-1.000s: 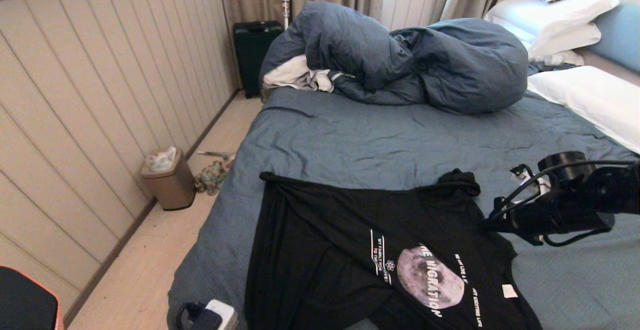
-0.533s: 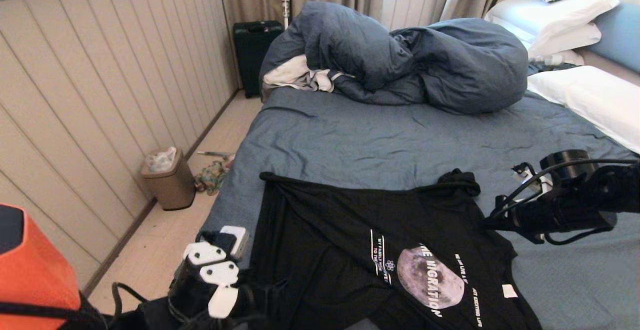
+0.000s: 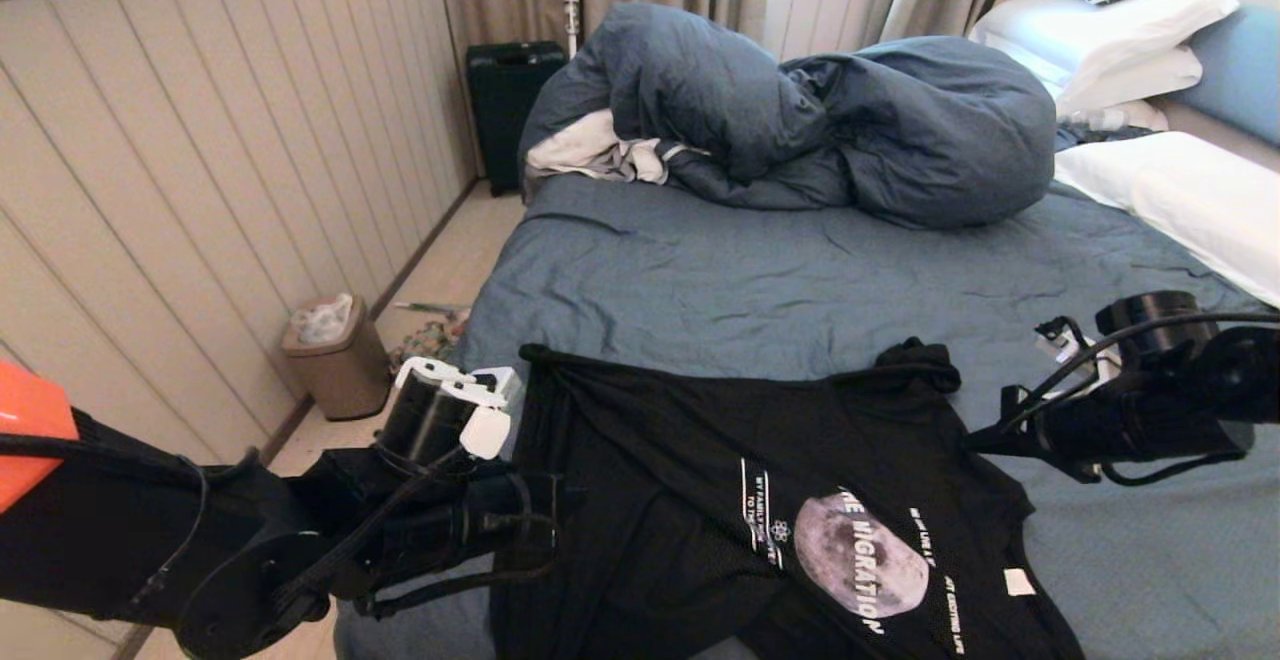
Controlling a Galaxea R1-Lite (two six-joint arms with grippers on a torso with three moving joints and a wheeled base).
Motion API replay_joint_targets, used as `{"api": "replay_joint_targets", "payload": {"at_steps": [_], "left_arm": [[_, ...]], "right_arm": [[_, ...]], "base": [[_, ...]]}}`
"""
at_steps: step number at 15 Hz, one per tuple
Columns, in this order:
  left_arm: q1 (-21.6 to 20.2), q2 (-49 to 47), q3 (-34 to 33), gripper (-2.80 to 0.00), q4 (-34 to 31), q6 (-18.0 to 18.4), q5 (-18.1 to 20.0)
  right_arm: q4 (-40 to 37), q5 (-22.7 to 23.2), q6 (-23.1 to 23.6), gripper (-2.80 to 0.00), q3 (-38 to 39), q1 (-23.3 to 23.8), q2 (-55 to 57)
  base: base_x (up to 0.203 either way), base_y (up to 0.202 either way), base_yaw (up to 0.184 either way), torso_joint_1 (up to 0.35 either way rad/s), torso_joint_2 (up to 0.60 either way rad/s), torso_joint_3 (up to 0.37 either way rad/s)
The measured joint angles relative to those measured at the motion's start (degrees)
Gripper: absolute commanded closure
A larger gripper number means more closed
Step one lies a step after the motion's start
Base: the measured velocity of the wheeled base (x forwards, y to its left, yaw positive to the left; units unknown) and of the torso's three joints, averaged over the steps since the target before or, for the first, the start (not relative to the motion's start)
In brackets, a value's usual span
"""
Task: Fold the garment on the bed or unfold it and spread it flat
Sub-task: Unford the black T-shirt
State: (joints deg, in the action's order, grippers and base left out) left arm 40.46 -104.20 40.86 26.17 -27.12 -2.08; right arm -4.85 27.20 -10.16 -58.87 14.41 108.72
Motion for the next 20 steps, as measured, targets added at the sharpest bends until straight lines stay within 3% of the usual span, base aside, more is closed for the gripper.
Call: {"api": "replay_joint_targets", "payload": {"at_steps": [4,9,13,14,20], "left_arm": [[-5.83,-4.99,3.23,0.00,-0.44,0.01,4.67],[-7.86,-11.77,6.05,0.00,-0.22,0.35,4.11],[-8.54,-14.21,3.90,0.00,2.11,3.17,3.98],[-8.75,-14.75,3.76,-2.80,2.31,3.29,3.97],[-11.61,-18.61,6.58,-2.80,5.41,3.25,3.38]], "right_arm": [[-1.34,-3.50,5.75,0.00,0.30,2.93,-0.49],[-4.12,-4.57,13.93,0.00,2.23,7.08,0.09],[-3.88,-6.02,15.74,0.00,1.87,7.94,2.79],[-3.85,-6.42,16.49,0.00,2.07,7.94,3.27],[-3.46,-6.32,16.87,0.00,2.59,7.74,3.99]], "base": [[0.000,0.000,0.000,0.000,0.00,0.000],[0.000,0.000,0.000,0.000,0.00,0.000],[0.000,0.000,0.000,0.000,0.00,0.000],[0.000,0.000,0.000,0.000,0.00,0.000],[0.000,0.000,0.000,0.000,0.00,0.000]]}}
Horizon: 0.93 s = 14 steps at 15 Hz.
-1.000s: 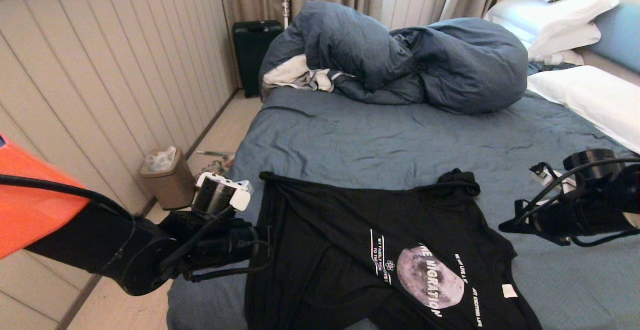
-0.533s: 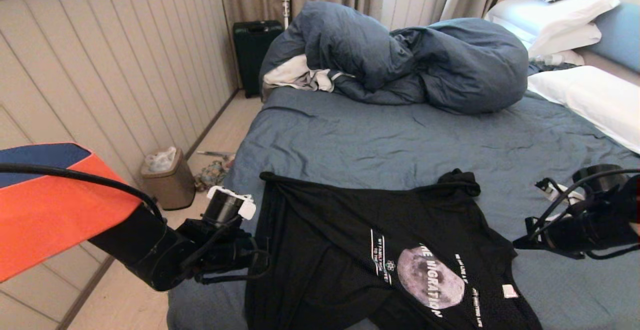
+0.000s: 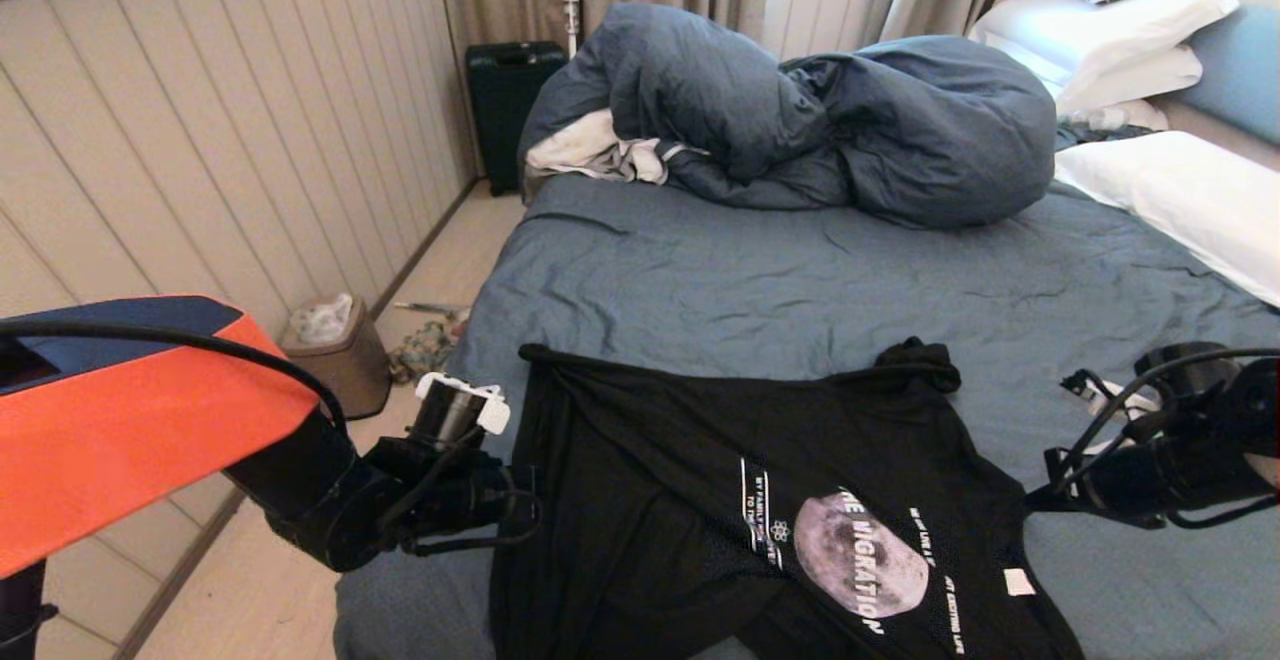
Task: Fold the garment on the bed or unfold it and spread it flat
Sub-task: Unford the black T-shirt
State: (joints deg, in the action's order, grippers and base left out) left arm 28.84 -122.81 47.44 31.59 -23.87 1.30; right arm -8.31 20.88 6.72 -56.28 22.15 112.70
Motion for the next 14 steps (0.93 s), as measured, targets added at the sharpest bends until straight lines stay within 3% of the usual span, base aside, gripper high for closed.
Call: {"api": "replay_joint_targets", "payload": {"at_steps": [5,10,14], "left_arm": [[-2.26,-4.49,6.14,-2.80,-0.22,1.22,-2.68],[-4.42,-6.82,7.65,-2.80,1.82,8.07,0.38],[-4.26,-8.10,8.93,-2.80,1.62,9.07,0.85]], "right_arm": [[-0.04,0.38,0.00,0.00,0.18,0.28,-1.33],[-0.09,0.52,-0.32,0.00,0.52,0.11,-2.62],[0.78,0.49,-0.35,0.00,0.45,0.17,-2.97]], "base": [[0.000,0.000,0.000,0.000,0.00,0.000],[0.000,0.000,0.000,0.000,0.00,0.000],[0.000,0.000,0.000,0.000,0.00,0.000]]}}
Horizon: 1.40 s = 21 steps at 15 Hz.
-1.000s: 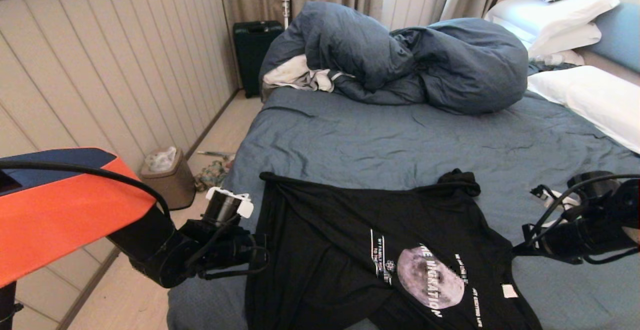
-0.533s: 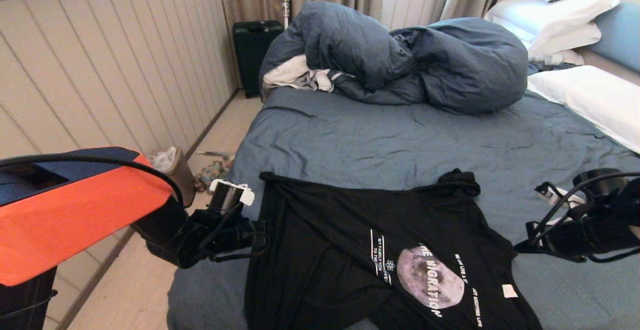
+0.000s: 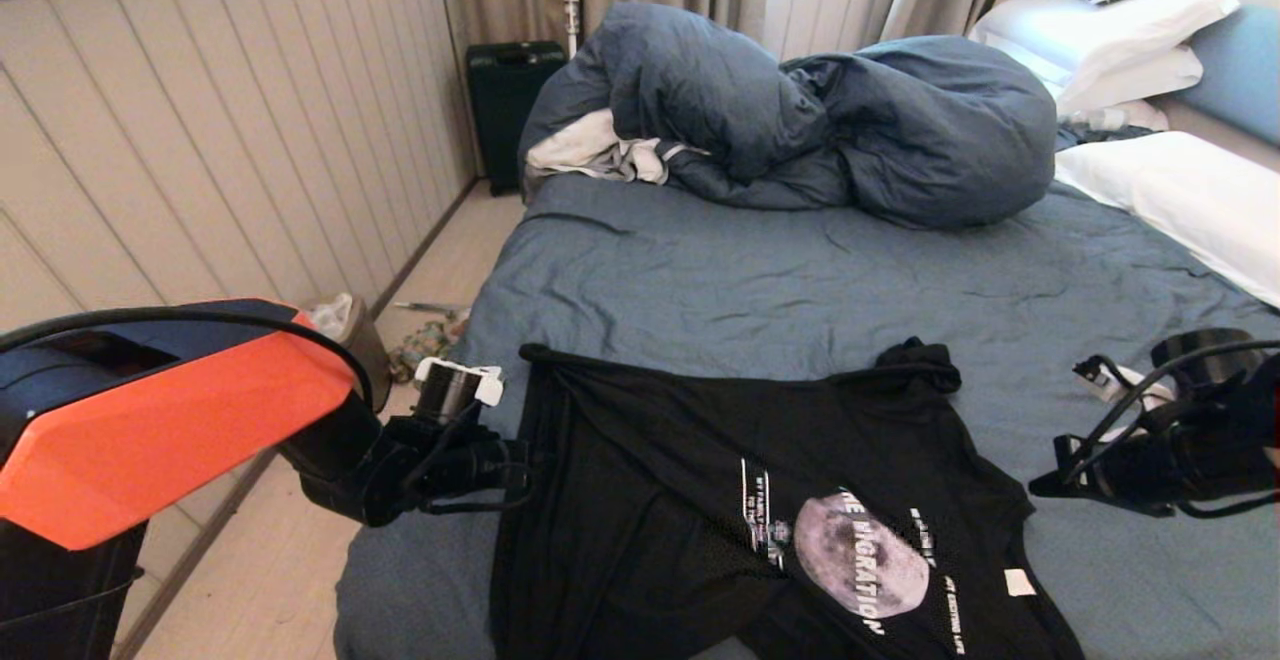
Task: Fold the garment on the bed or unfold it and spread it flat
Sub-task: Unford the black T-shirt
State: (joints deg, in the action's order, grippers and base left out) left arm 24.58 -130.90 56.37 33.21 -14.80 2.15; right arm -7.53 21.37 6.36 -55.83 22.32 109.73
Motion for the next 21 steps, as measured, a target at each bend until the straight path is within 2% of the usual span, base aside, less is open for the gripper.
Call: {"api": "replay_joint_targets", "payload": {"at_steps": [7,8,9,12,16,21], "left_arm": [[2.76,0.96,-1.90,-2.80,0.44,-0.55,1.31],[3.14,1.11,-1.99,-2.00,0.44,-0.66,1.29],[3.50,1.16,-2.07,0.00,0.46,-0.67,1.24],[3.92,1.18,-2.33,0.00,1.46,-0.68,0.76],[3.99,1.32,-3.07,0.00,3.64,-0.56,0.41],[3.99,1.83,-3.69,0.00,4.15,-0.87,0.37]], "right_arm": [[0.10,-0.15,0.27,0.00,0.49,0.11,0.22],[0.10,-0.15,0.27,0.00,0.49,0.06,0.22],[0.10,-0.15,0.27,0.00,0.49,0.06,0.20],[0.09,-0.30,0.91,0.00,0.78,0.11,0.13],[-0.03,-0.73,8.88,0.00,3.62,-0.03,0.37],[0.33,-2.25,9.67,0.00,4.84,-0.27,1.17]], "base": [[0.000,0.000,0.000,0.000,0.00,0.000],[0.000,0.000,0.000,0.000,0.00,0.000],[0.000,0.000,0.000,0.000,0.00,0.000],[0.000,0.000,0.000,0.000,0.00,0.000],[0.000,0.000,0.000,0.000,0.00,0.000],[0.000,0.000,0.000,0.000,0.00,0.000]]}}
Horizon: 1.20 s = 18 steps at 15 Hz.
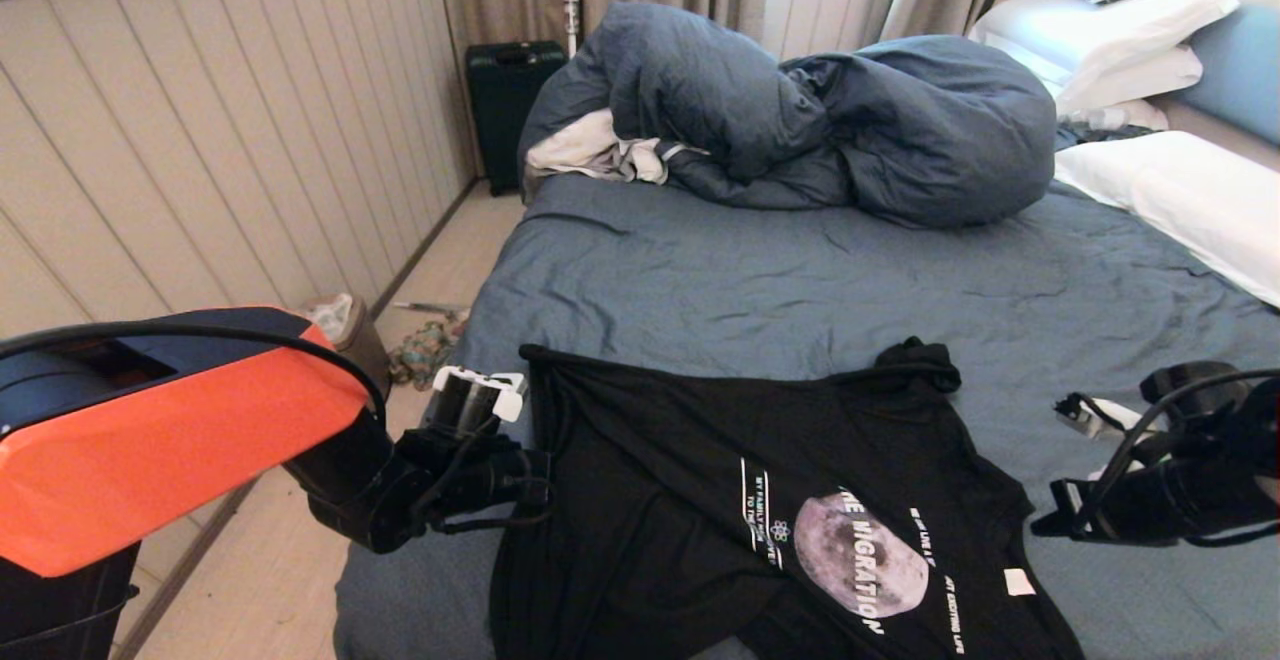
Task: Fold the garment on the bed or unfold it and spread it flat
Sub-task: Unford the black T-shirt
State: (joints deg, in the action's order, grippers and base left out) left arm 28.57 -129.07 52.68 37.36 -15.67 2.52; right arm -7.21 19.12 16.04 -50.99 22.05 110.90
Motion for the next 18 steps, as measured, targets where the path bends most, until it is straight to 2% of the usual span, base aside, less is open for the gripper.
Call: {"api": "replay_joint_targets", "payload": {"at_steps": [2,3,8,10,13,18], "left_arm": [[-0.09,0.13,-0.02,0.00,0.10,-0.88,-0.07],[-0.13,0.18,-0.02,0.00,0.10,-1.08,-0.10],[-0.18,0.20,-0.33,0.00,0.13,-1.11,-0.10],[-0.20,0.22,-0.35,0.00,0.11,-1.11,-0.10],[-0.18,0.43,-0.46,0.00,0.10,-1.11,-0.10],[-0.18,0.96,-0.59,0.00,0.09,-1.60,-0.07]], "right_arm": [[0.60,-1.29,0.01,0.00,0.15,-0.37,0.96],[1.49,-1.92,0.10,-2.80,0.27,-0.50,1.51],[2.57,-3.78,3.47,-2.80,2.70,-0.78,2.55],[2.72,-5.81,3.73,-2.80,3.59,-2.14,3.23],[2.94,-6.19,3.47,-2.80,3.93,-3.36,4.45],[10.71,-8.50,3.51,-2.80,5.13,-4.34,8.09]], "base": [[0.000,0.000,0.000,0.000,0.00,0.000],[0.000,0.000,0.000,0.000,0.00,0.000],[0.000,0.000,0.000,0.000,0.00,0.000],[0.000,0.000,0.000,0.000,0.00,0.000],[0.000,0.000,0.000,0.000,0.00,0.000],[0.000,0.000,0.000,0.000,0.00,0.000]]}}
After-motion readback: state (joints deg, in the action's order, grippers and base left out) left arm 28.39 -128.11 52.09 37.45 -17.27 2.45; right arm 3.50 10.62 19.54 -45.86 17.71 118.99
